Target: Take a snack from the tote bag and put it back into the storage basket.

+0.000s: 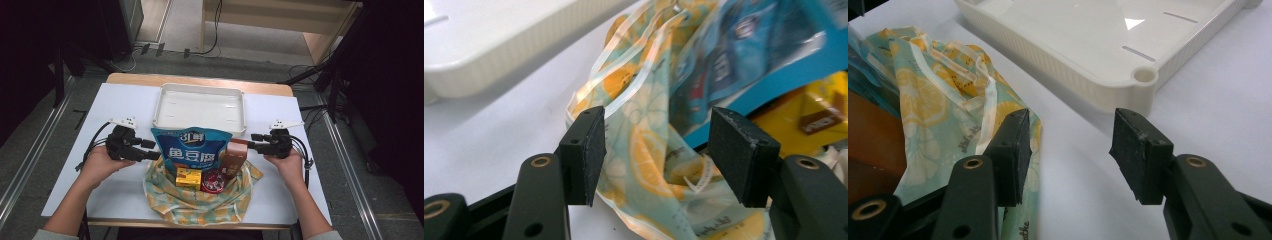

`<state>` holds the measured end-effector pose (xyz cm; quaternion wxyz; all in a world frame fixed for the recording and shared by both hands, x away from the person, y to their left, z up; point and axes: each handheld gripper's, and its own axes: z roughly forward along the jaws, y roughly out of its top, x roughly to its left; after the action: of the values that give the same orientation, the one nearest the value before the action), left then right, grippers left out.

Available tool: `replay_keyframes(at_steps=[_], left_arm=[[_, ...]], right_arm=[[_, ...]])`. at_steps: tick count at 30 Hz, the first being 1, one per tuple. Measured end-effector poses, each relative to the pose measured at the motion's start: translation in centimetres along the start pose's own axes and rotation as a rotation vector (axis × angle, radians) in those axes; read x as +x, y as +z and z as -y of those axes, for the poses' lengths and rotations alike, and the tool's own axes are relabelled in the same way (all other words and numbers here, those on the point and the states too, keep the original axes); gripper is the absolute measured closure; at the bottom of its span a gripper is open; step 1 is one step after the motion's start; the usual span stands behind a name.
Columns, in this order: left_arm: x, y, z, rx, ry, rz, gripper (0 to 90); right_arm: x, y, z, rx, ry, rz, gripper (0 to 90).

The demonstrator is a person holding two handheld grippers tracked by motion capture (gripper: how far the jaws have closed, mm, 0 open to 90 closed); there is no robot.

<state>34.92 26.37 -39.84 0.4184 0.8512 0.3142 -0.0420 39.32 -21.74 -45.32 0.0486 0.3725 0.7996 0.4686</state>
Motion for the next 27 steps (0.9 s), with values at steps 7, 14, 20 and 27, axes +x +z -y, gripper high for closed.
replay_keyframes(at_steps=[7, 14, 20, 27], left_arm=[[-1.4, -1.7, -0.9, -0.009, 0.001, -0.002, 41.8], [-2.9, -2.9, -1.6, -0.034, 0.053, -0.014, 41.9], [-3.5, -3.5, -2.1, -0.052, 0.064, -0.018, 39.0], [-4.5, -3.8, -2.5, -0.062, 0.102, 0.023, 34.7]], right_arm=[[-0.1, 0.0, 0.0, -0.009, 0.008, -0.012, 50.1], [-0.1, 0.0, 0.0, -0.004, 0.003, -0.002, 49.2], [-0.1, 0.0, 0.0, 0.002, -0.001, 0.008, 48.8], [0.0, 0.1, 0.0, 0.009, -0.001, 0.013, 48.6]])
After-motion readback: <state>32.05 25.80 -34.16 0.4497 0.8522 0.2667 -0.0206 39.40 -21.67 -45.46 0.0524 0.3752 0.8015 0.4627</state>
